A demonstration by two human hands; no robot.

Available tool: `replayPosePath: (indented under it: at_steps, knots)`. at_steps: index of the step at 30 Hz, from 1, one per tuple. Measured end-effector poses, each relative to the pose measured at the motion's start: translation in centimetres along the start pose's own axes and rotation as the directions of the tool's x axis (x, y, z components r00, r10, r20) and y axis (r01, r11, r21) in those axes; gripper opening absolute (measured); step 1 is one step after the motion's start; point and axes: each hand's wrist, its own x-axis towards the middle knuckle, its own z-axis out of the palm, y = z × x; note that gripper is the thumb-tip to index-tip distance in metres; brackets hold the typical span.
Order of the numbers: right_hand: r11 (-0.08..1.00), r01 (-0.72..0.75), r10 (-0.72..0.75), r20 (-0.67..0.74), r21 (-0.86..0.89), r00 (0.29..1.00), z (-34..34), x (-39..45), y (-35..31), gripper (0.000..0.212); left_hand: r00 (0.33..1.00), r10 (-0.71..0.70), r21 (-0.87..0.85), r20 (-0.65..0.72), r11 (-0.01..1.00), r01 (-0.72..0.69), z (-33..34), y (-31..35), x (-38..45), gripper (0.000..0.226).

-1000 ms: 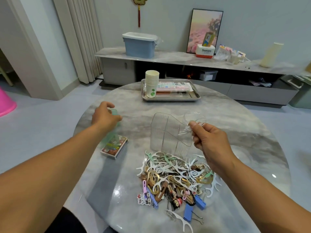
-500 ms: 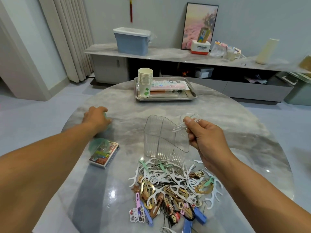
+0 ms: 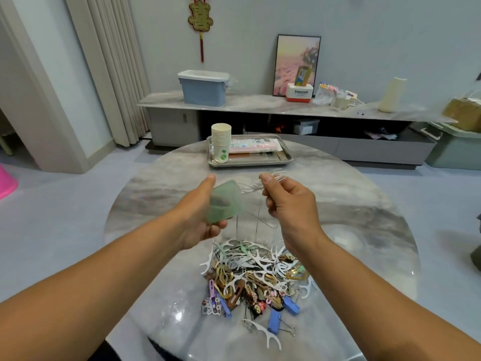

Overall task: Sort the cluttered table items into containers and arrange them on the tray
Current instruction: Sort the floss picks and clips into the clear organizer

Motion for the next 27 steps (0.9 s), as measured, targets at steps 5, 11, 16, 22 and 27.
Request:
replayPosePath:
  at_steps: [5, 11, 16, 22, 27]
  knots:
    - [0.988, 0.116, -0.090, 0.242, -0.098, 0.966, 0.1, -2.0, -0.2, 0.016, 0.994, -0.013, -0.094, 0.110, 0.995, 0.023, 1.5, -1.2, -2.4, 0.066]
    - [0.970, 0.101, -0.011, 0.375, -0.223, 0.927, -0.6, -2.9, 0.0, 0.015, 0.975, -0.067, -0.255, 0.210, 0.959, 0.121, 1.0, -2.9, -2.5, 0.064]
    - [0.990, -0.027, 0.062, 0.246, -0.141, 0.967, -2.1, -2.4, 0.1, 0.028, 0.949, -0.010, -0.317, 0.314, 0.941, 0.115, -0.1, -3.5, -1.9, 0.063]
    - [0.800, -0.122, 0.234, 0.117, -0.588, 0.965, -5.2, -1.1, 1.2, 0.019, 0.841, 0.125, -0.265, 0.526, 0.964, 0.022, -4.1, -3.4, -0.6, 0.091]
    - [0.464, 0.024, 0.290, 0.177, -0.886, 0.941, -5.9, -1.2, 3.1, 0.007, 0.835, 0.092, -0.122, 0.542, 0.992, -0.029, -5.7, -4.8, 0.3, 0.084]
